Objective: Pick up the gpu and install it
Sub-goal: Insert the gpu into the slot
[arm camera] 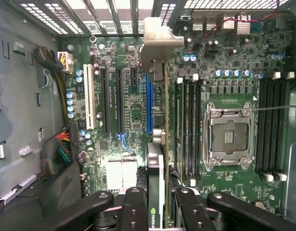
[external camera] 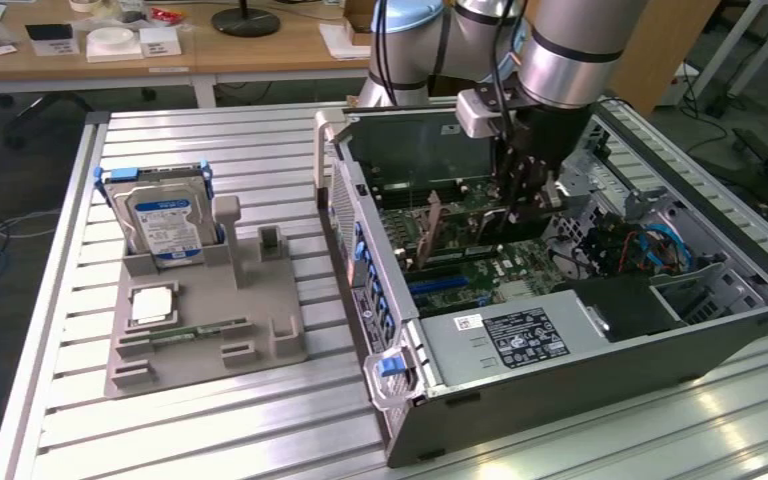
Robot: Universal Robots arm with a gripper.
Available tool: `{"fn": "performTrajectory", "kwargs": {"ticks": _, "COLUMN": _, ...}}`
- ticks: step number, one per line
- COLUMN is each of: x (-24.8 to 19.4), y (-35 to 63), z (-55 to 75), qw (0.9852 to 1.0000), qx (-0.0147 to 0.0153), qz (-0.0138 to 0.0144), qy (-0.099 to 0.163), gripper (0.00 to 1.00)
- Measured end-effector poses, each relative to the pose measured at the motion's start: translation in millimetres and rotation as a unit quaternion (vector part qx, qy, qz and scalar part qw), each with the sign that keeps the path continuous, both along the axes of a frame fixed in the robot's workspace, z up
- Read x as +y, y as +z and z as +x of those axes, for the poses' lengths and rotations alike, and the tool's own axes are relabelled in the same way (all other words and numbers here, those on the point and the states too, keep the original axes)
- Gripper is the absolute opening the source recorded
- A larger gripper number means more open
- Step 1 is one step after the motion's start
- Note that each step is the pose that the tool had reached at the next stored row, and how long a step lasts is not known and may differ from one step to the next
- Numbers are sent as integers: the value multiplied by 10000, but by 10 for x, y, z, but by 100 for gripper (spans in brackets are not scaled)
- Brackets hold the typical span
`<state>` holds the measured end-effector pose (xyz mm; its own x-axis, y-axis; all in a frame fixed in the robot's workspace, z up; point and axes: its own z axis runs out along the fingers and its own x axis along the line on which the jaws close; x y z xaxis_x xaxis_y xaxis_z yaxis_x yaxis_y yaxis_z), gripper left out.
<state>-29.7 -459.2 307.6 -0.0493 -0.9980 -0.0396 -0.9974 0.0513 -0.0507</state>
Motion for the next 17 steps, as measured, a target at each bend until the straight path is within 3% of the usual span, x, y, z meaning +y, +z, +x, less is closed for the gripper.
{"fn": "performTrajectory", "kwargs": {"ticks": 7, "x": -2, "y": -14, "z": -59, "qw": 10000, "qx": -1, "qz": 1, "qy": 1, "gripper": 27}}
{"fn": "performTrajectory", "kwargs": {"ticks": 17, "x": -50, "y": -76, "z": -136, "qw": 10000, "qx": 0, "qz": 0, "qy": 1, "gripper": 27}}
